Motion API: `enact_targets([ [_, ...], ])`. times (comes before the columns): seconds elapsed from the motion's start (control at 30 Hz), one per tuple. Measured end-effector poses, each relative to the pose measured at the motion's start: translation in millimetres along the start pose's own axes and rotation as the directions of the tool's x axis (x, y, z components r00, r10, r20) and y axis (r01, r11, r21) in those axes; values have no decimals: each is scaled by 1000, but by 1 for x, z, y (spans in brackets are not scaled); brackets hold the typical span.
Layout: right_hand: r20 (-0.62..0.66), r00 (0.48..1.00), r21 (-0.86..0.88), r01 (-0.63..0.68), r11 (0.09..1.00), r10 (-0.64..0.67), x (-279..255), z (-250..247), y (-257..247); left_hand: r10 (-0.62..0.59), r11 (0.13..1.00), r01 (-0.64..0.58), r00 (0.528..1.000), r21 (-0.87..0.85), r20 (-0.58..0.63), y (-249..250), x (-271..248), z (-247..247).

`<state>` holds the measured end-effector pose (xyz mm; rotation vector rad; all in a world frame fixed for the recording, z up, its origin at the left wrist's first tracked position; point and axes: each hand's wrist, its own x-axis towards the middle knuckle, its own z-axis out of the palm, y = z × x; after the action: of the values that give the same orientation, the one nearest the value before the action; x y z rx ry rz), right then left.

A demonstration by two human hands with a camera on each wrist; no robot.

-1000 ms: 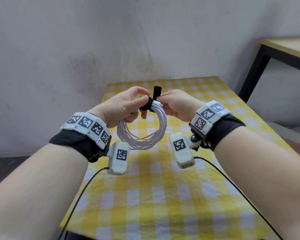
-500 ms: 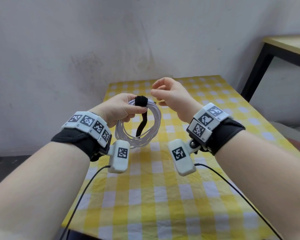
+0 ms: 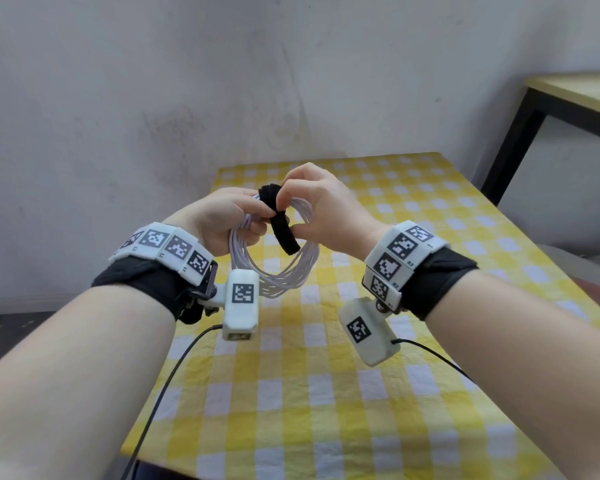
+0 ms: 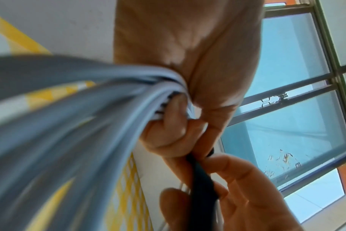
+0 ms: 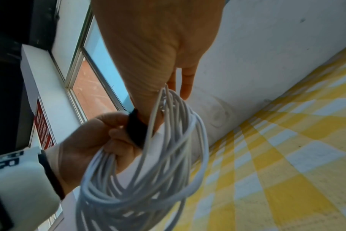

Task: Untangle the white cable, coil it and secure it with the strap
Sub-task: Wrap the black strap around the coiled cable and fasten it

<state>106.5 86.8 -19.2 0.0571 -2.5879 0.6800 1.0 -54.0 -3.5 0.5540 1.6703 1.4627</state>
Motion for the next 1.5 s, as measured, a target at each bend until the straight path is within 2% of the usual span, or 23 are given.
enact_targets([
  [0.1,-46,997,-72,57,996,-60,0,0,-1,-43,992,48,998,-114,41,1,-2,2],
  [0.23,-64,988,-74,138,988,-143,0,4,-1,-100,978,118,989,-170,113,1,-2,3],
  [0.33,-92,991,9,103,995,-102,4,5,-1,-101,978,125,984,-165,146,0,-2,5],
  [0.4,-93,995,90,48,995,-39,6,1,-1,-73,992,82,993,-97,93,-2,-2,6],
  [0.47,-120,993,150,25,988,-7,8,-7,-5,-4,1000,4,1000,-3,-23,-6,2,4],
  [0.6,-260,961,336,1,942,91,15,-25,-14,113,987,-84,969,138,-219,-11,10,-1],
  [0.67,-296,944,412,-9,911,143,19,-31,-15,129,982,-95,967,161,-218,-9,11,-1],
  [0.73,-304,934,458,-30,889,189,21,-34,-12,118,978,-89,982,190,-148,-7,9,2],
  [0.87,-246,909,486,-184,854,336,23,-35,6,135,979,-142,989,145,57,-5,0,8],
  [1.0,-92,902,474,-333,815,422,16,-22,20,246,967,-253,949,12,196,0,-3,13],
  [1.1,67,890,465,-428,775,451,9,-15,18,292,956,-287,934,-54,204,1,-3,17],
  [1.17,177,889,489,-452,746,423,6,-15,13,288,958,-280,934,-69,212,0,-2,17],
  [1.23,255,879,548,-475,689,403,5,-16,10,282,958,-288,935,-6,217,-2,-3,16],
  [1.33,348,831,587,-554,590,434,4,-17,6,253,960,-270,950,74,185,-3,-3,14],
  [1.4,341,806,548,-588,595,483,4,-17,5,235,965,-250,959,80,157,-3,-3,13],
  [1.5,109,853,554,-478,682,510,6,-22,8,199,975,-205,977,81,80,-4,0,11],
])
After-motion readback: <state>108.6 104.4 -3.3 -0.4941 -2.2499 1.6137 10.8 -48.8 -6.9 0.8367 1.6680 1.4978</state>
